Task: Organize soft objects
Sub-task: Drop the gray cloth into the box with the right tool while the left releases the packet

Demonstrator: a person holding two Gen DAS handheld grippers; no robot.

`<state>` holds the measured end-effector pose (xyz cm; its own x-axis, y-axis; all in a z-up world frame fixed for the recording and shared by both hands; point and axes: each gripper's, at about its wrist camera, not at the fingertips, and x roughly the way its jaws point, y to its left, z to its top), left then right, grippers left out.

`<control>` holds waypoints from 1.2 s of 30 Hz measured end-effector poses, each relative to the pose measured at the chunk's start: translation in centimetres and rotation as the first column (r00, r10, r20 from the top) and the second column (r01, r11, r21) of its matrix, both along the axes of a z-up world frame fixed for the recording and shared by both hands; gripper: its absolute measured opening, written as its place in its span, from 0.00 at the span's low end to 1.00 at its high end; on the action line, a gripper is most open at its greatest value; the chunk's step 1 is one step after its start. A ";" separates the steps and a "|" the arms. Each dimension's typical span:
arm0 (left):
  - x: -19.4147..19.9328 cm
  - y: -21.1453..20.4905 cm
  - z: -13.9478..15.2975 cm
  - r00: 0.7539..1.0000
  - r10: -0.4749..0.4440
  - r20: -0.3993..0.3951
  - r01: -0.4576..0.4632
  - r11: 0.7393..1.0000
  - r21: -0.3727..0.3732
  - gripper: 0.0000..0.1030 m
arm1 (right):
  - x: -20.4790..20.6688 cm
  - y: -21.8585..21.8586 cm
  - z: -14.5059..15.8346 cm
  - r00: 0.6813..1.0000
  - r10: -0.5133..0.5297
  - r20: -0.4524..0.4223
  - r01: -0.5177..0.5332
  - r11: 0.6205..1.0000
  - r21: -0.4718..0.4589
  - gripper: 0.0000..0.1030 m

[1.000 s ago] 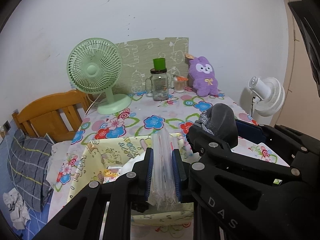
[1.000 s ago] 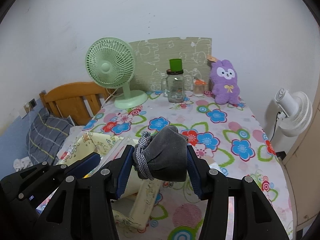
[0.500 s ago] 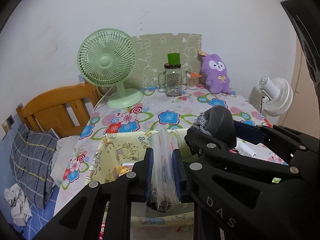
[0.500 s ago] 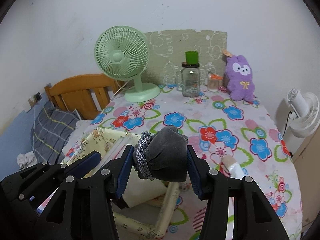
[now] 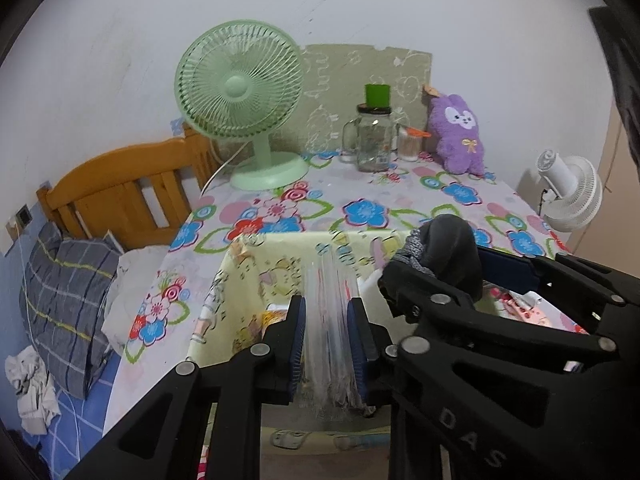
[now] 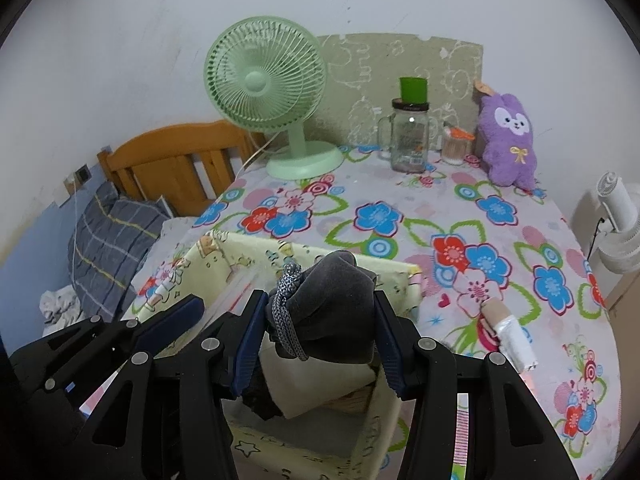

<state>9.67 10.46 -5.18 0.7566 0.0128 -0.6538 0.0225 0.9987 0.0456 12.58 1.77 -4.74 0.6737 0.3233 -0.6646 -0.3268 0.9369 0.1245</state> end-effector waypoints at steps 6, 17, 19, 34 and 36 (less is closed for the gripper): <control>0.2 1.3 -1.0 0.999 0.032 -0.038 -0.032 0.999 -0.003 0.32 | 0.3 1.3 -1.0 0.999 0.030 -0.032 -0.031 0.999 -0.012 0.53; -0.2 1.8 -1.3 0.998 0.034 -0.056 -0.034 0.999 0.001 0.48 | 0.1 2.1 -1.5 0.998 0.049 -0.051 -0.049 0.999 -0.013 0.54; -0.3 1.8 -1.4 0.998 0.037 -0.060 -0.037 0.999 0.011 0.50 | 0.0 2.1 -1.6 0.997 0.047 -0.055 -0.048 0.999 -0.017 0.54; -2.5 1.3 -1.3 0.999 0.037 -0.031 -0.035 0.998 0.060 0.77 | -2.0 2.1 -1.2 0.996 0.085 -0.003 -0.085 0.995 -0.053 0.81; -2.6 1.2 -1.2 0.999 0.042 -0.030 -0.040 0.997 0.063 0.78 | -2.2 1.9 -1.1 0.997 0.082 0.008 -0.081 0.995 -0.058 0.82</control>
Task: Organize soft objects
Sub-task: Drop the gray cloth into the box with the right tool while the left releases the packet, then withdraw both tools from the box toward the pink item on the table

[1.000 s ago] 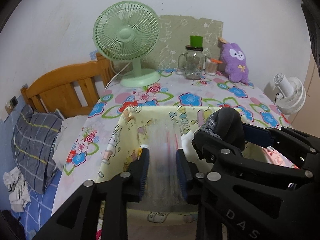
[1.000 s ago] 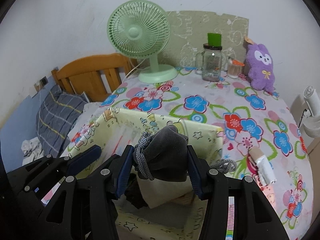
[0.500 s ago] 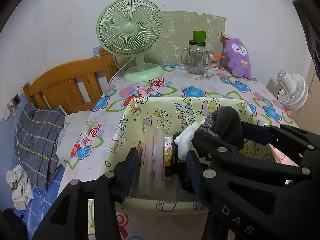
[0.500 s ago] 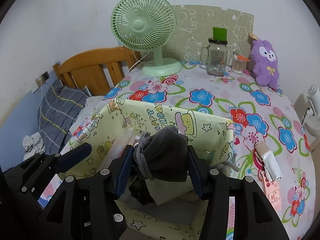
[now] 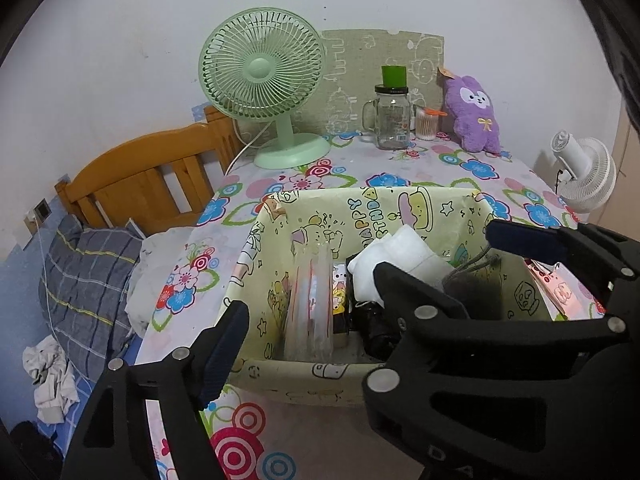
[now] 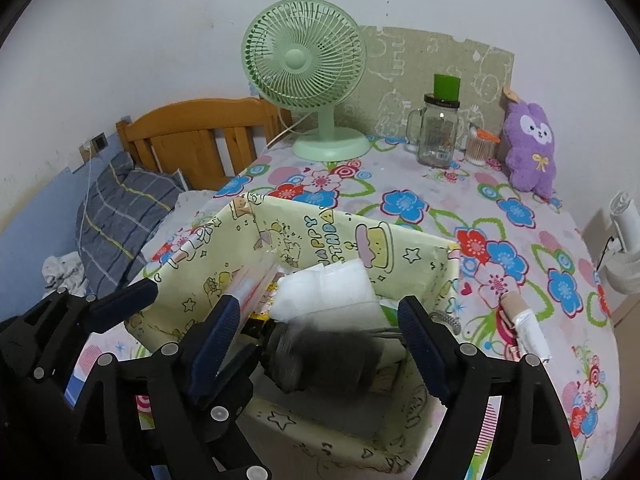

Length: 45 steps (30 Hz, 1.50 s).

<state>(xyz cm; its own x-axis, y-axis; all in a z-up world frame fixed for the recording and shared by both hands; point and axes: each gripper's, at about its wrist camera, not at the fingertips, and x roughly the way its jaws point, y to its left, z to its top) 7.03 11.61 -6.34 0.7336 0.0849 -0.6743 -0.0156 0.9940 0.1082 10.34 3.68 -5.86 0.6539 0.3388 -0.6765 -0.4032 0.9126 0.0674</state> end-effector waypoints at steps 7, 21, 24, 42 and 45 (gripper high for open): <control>-0.8 -1.1 0.7 1.000 -0.008 0.020 0.008 1.000 0.001 0.83 | -0.9 -1.4 0.8 0.999 -0.020 0.037 0.019 1.000 0.006 0.85; -1.9 -4.7 2.4 0.996 -0.051 0.071 0.053 0.998 -0.019 0.92 | -2.6 -5.1 2.7 0.994 -0.067 0.084 0.065 0.997 0.033 0.87; -2.1 -5.5 2.7 0.995 -0.058 0.081 0.060 0.998 -0.016 0.92 | -2.8 -5.9 3.0 0.993 -0.074 0.095 0.071 0.997 0.032 0.88; -3.2 -10.1 4.2 0.987 -0.097 0.128 0.102 0.994 -0.033 0.94 | -4.6 -11.3 4.8 0.976 -0.147 0.164 0.141 0.989 0.043 0.89; -3.3 -10.8 4.3 0.986 -0.104 0.128 0.110 0.993 -0.043 0.94 | -4.9 -12.2 5.0 0.972 -0.158 0.175 0.152 0.987 0.045 0.89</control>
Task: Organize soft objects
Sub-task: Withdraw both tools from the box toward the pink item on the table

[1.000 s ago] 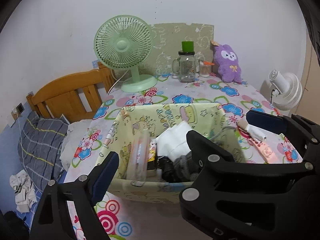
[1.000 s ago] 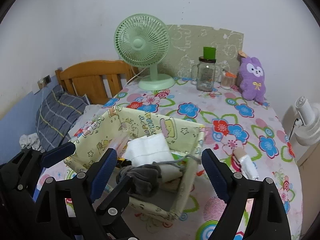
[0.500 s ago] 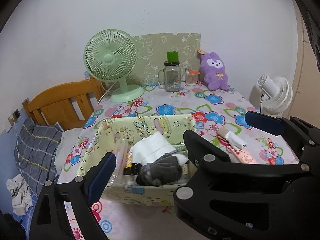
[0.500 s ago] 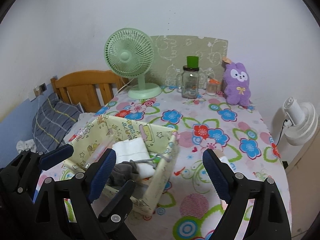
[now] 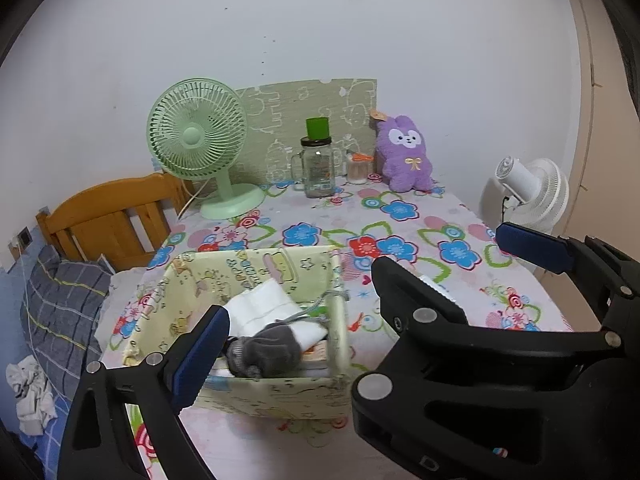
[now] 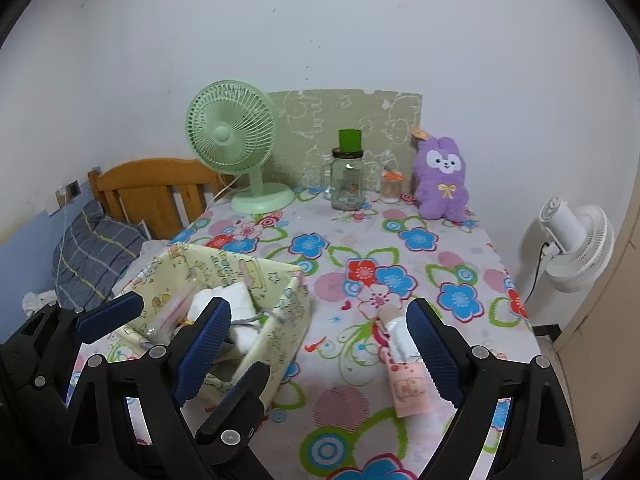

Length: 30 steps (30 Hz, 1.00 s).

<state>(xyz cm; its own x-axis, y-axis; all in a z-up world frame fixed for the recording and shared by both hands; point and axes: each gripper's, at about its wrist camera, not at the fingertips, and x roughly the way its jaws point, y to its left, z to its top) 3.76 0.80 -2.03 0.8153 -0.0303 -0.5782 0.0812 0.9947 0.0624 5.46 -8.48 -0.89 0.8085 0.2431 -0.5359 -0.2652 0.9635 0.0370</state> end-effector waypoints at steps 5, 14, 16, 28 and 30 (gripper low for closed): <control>-0.1 -1.1 0.1 1.000 -0.011 0.005 0.012 1.000 -0.010 0.95 | -0.3 -1.5 0.2 1.000 -0.018 0.014 0.018 1.000 0.004 0.91; 0.1 -3.2 -0.3 0.999 -0.036 0.013 0.036 0.999 -0.018 0.95 | -0.3 -3.7 -0.1 0.999 -0.048 0.019 0.048 0.999 0.009 0.92; 0.1 -3.7 -0.4 0.999 -0.041 0.016 0.041 0.999 -0.019 0.95 | -0.3 -4.1 -0.2 0.998 -0.054 0.019 0.054 0.999 0.009 0.93; 1.1 -5.8 -1.7 0.999 -0.051 -0.008 0.051 0.998 -0.028 0.95 | 0.4 -6.7 -1.4 0.997 -0.082 0.001 0.082 0.997 0.004 0.95; 1.4 -6.2 -2.0 0.998 -0.055 -0.018 0.055 0.998 -0.030 0.95 | 0.6 -7.1 -1.7 0.996 -0.088 -0.003 0.088 0.996 0.001 0.98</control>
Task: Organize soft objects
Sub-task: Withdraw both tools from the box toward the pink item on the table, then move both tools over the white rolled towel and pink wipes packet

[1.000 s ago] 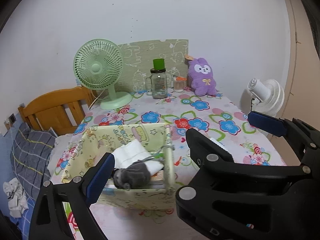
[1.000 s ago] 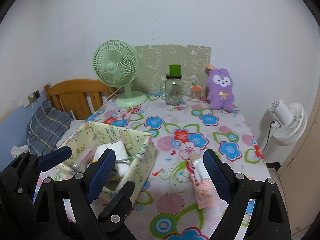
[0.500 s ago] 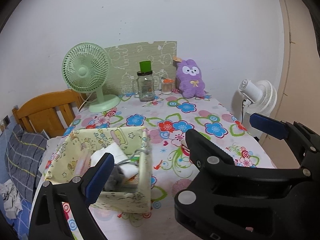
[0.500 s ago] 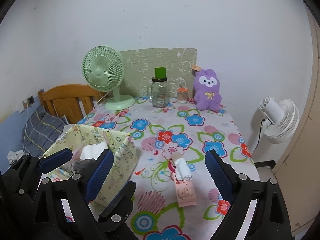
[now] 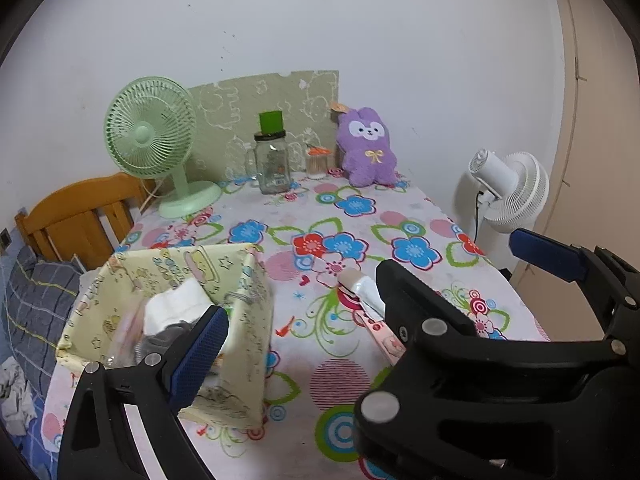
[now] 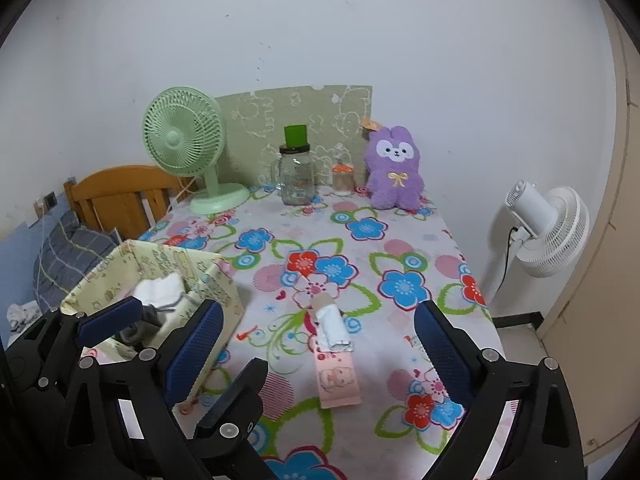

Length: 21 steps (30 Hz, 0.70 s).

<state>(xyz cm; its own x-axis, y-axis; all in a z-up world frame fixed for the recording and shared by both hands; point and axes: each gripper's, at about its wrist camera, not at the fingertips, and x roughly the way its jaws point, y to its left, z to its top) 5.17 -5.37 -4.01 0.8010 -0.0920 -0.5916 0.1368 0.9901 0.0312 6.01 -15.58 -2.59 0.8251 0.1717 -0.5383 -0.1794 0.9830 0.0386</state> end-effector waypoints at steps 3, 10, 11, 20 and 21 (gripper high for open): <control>0.4 -0.6 -0.4 1.000 0.000 -0.006 0.000 1.000 0.005 0.95 | 0.2 -0.6 -0.5 1.000 -0.004 -0.005 0.004 1.000 0.005 0.99; 1.4 -1.7 -1.9 0.999 -0.018 -0.041 0.018 1.000 0.005 0.95 | 1.2 -1.5 -1.8 0.999 -0.027 -0.030 0.026 1.000 -0.014 1.00; 1.5 -1.8 -2.1 0.999 -0.021 -0.042 0.021 1.000 0.007 0.95 | 1.4 -1.6 -2.0 0.999 -0.030 -0.030 0.029 0.999 -0.020 1.00; 2.8 -3.1 -4.0 0.995 -0.043 -0.095 0.045 0.999 0.012 0.95 | 2.7 -2.9 -4.0 0.996 -0.063 -0.061 0.061 0.997 -0.046 1.00; 2.9 -3.1 -4.2 0.994 -0.044 -0.101 0.046 0.999 0.011 0.95 | 2.8 -2.9 -4.2 0.996 -0.064 -0.067 0.061 0.997 -0.047 1.00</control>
<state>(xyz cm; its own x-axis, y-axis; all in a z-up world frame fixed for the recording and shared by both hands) 8.11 -8.47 -8.17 0.7328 -0.1182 -0.6701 0.1843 0.9825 0.0283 8.81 -18.51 -6.80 0.7945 0.0953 -0.5997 -0.1157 0.9933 0.0045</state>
